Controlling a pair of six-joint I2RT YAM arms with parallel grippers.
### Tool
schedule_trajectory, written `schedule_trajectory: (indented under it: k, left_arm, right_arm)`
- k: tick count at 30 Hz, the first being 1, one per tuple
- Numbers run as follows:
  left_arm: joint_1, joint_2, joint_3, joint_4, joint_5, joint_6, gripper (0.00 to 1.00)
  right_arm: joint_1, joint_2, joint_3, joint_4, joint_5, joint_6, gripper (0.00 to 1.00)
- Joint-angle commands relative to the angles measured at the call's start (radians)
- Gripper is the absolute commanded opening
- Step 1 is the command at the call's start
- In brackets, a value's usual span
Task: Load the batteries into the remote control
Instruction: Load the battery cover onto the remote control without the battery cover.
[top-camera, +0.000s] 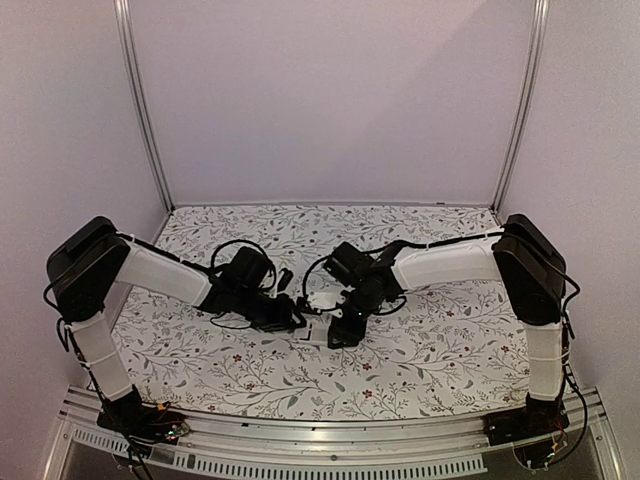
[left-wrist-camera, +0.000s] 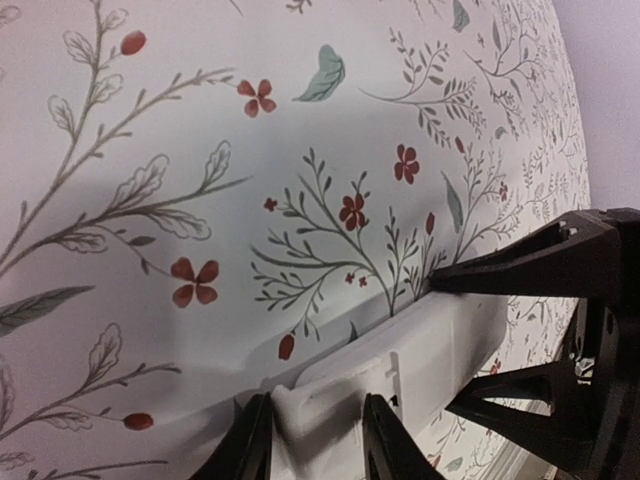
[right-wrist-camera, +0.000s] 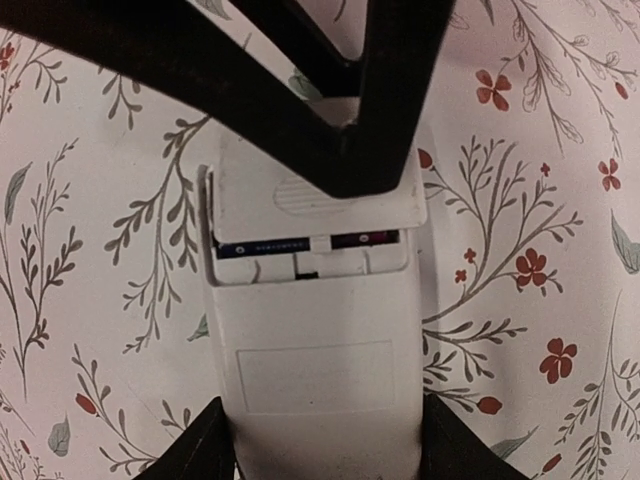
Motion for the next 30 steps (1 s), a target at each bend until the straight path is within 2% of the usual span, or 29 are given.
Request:
schedule_trajectory:
  k: [1, 16, 22, 30]
  left_arm:
    - [-0.022, 0.012, 0.022, -0.019, 0.01, 0.017, 0.32]
    - [-0.066, 0.023, 0.039, -0.066, -0.015, 0.027, 0.27]
    - [-0.066, 0.046, 0.068, -0.162, -0.022, 0.011, 0.23]
    - [-0.072, 0.067, 0.078, -0.203, -0.016, -0.029, 0.23]
  right_arm:
    - [0.029, 0.005, -0.027, -0.045, 0.016, 0.056, 0.57]
    - [0.04, 0.007, -0.043, -0.006, 0.026, 0.098, 0.5]
    - [0.041, 0.01, -0.041, -0.003, 0.044, 0.104, 0.48]
    - [0.052, 0.007, -0.064, 0.04, 0.065, 0.134, 0.42]
